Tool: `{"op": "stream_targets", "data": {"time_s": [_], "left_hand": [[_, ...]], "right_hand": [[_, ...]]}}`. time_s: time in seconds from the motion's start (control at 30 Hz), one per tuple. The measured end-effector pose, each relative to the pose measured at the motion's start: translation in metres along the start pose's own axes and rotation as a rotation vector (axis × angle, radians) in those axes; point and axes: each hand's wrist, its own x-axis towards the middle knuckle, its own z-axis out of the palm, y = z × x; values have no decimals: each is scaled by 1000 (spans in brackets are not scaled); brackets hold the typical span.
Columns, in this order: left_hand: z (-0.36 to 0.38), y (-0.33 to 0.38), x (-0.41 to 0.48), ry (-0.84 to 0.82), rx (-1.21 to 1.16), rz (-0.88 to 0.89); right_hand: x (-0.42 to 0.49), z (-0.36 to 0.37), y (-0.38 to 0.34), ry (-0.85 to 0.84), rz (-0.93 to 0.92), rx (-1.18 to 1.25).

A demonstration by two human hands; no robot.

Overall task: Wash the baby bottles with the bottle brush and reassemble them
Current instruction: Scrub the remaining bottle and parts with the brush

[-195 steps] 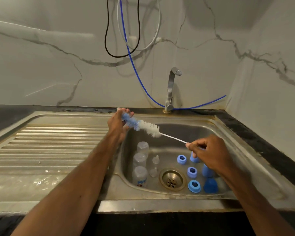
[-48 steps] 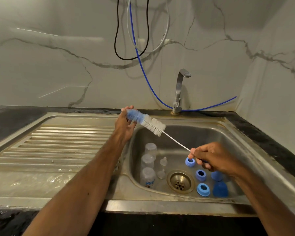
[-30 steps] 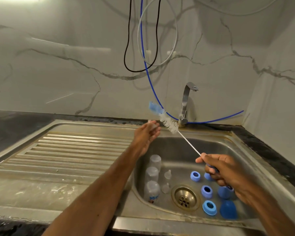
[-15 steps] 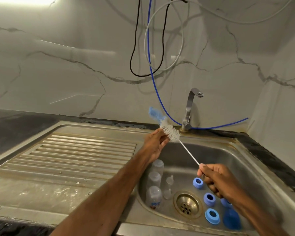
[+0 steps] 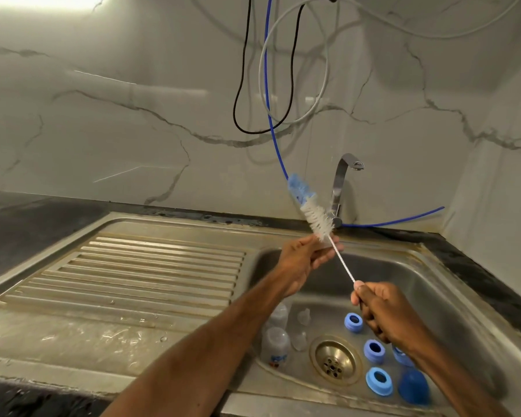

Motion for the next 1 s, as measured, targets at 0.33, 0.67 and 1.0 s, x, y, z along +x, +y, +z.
{"op": "stream_targets", "data": {"time_s": [0.33,0.67,1.0], "left_hand": [[1,3,-1,-13,-52,-9],[2,3,0,-46,-55,-91],[-5,8,1,79,-224,-55]], "right_hand": [[8,-3,6,42,-12,-116],[13,-5,11,34,-6,-137],[13,-6,13,29,-41,-143]]}}
